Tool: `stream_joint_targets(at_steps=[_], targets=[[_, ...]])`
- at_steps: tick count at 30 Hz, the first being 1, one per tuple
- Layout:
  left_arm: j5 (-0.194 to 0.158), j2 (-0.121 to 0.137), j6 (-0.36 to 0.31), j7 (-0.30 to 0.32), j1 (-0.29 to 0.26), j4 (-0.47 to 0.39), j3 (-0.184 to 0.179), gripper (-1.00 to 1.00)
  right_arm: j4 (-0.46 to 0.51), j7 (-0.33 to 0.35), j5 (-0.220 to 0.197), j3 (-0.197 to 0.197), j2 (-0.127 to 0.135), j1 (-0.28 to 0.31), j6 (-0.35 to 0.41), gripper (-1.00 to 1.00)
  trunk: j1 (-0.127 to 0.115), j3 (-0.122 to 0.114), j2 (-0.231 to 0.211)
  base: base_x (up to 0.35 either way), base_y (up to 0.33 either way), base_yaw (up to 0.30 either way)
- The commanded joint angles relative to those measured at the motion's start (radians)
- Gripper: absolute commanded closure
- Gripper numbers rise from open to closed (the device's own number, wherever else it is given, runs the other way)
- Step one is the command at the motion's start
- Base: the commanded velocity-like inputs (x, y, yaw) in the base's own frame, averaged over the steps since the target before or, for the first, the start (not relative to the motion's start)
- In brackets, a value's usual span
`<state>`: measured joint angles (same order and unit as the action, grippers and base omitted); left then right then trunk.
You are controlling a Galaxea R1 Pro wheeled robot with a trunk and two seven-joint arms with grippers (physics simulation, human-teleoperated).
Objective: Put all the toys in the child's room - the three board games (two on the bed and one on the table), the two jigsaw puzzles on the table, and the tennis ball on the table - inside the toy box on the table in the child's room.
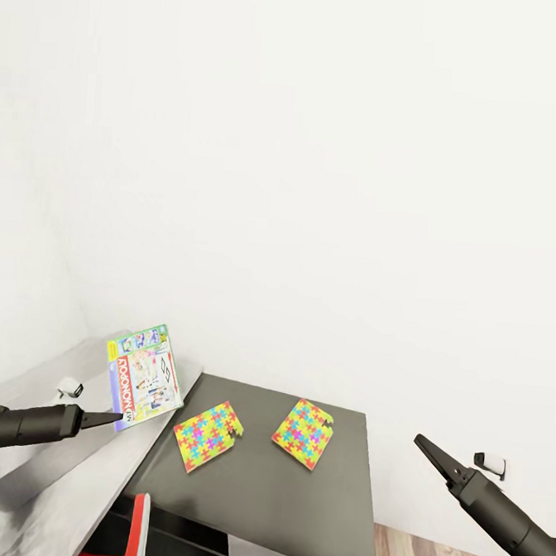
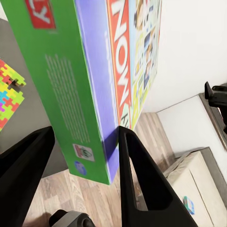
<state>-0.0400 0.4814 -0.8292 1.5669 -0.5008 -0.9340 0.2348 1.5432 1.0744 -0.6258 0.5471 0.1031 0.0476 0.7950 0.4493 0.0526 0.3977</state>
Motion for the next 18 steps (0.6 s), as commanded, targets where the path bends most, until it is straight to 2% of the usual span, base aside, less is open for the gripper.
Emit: stream_joint_targets(at_steps=[1, 18], targets=[[0.0, 0.0, -0.01, 0.004, -0.001, 0.0, 0.0, 1.0, 0.0, 0.001, -0.003, 0.001, 0.0, 0.001, 0.006, -1.0, 0.001, 0.002, 0.002, 0.004, 0.002, 0.0], [0.0, 0.0, -0.01, 0.004, -0.001, 0.0, 0.0, 1.0, 0.0, 0.001, -0.003, 0.001, 0.002, 0.001, 0.007, -1.0, 0.001, 0.002, 0.002, 0.001, 0.0, 0.0]])
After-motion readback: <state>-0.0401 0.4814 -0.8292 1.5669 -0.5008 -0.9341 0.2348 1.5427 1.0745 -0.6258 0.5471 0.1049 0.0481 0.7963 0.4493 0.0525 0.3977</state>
